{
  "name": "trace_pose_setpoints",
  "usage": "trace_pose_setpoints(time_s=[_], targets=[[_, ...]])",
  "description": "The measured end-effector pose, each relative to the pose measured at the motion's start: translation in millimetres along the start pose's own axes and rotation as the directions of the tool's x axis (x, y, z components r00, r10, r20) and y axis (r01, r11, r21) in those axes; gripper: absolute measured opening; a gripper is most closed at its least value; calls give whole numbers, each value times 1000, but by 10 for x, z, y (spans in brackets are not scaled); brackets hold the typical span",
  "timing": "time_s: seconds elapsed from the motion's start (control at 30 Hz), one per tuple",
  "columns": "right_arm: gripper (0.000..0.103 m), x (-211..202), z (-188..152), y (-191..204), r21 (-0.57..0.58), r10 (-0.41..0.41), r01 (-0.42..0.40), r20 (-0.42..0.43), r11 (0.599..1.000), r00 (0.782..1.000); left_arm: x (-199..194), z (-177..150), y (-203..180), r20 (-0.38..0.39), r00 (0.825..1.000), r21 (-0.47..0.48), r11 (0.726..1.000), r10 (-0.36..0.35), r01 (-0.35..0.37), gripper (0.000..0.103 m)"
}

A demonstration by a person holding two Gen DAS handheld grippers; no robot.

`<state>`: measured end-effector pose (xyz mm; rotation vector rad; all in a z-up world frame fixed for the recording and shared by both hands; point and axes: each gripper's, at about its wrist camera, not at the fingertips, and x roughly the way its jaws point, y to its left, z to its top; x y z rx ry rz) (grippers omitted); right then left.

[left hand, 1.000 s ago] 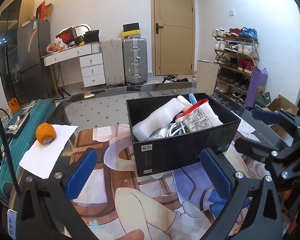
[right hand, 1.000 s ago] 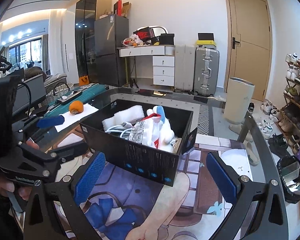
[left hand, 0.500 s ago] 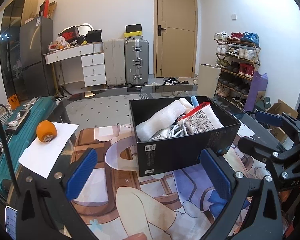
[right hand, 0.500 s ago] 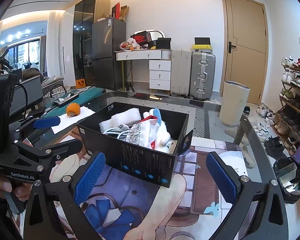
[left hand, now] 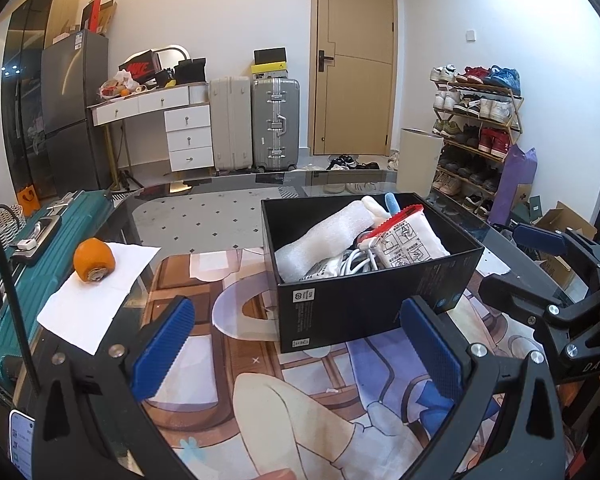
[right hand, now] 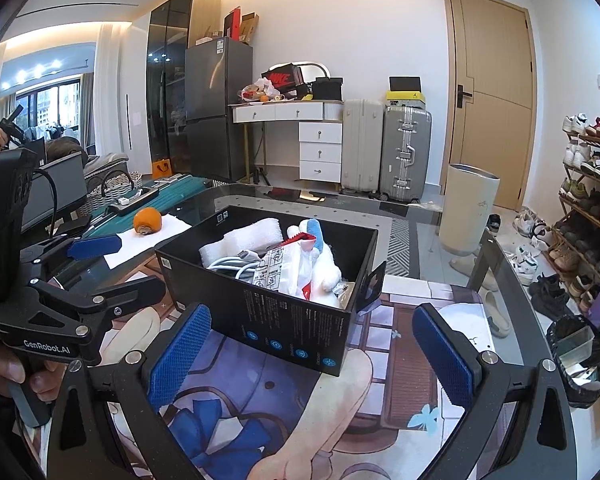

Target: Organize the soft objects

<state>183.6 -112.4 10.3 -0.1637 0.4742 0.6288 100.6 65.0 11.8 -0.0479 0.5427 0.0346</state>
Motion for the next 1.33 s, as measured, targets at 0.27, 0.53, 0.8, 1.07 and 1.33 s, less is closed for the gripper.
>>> trace_pose_setpoints(time_s=[0.27,0.53,0.8,1.07,1.33], targets=[[102,-6,-2,2,0,-1,1,1,1000,1000,-1,-3,1,0,1000,1,1000,0,0,103],[102,0,-2,-1,0,-1,1,1,1000,1000,-4,-3,0,2,1000,2,1000,0,0,103],[102,-15,-6,-7,3,0,0,2,1000,1000,0,9,11,-1,1000,6,1000,11,-11,103],[102,-25,0,4,3,-2,2,3,1000,1000,24,14,25,-5,1000,5,1000,9,-9,103],[102,-26,0,4,2,0,0,4,1000,1000,43,12,14,0,1000,13,1000,17,-17,103]])
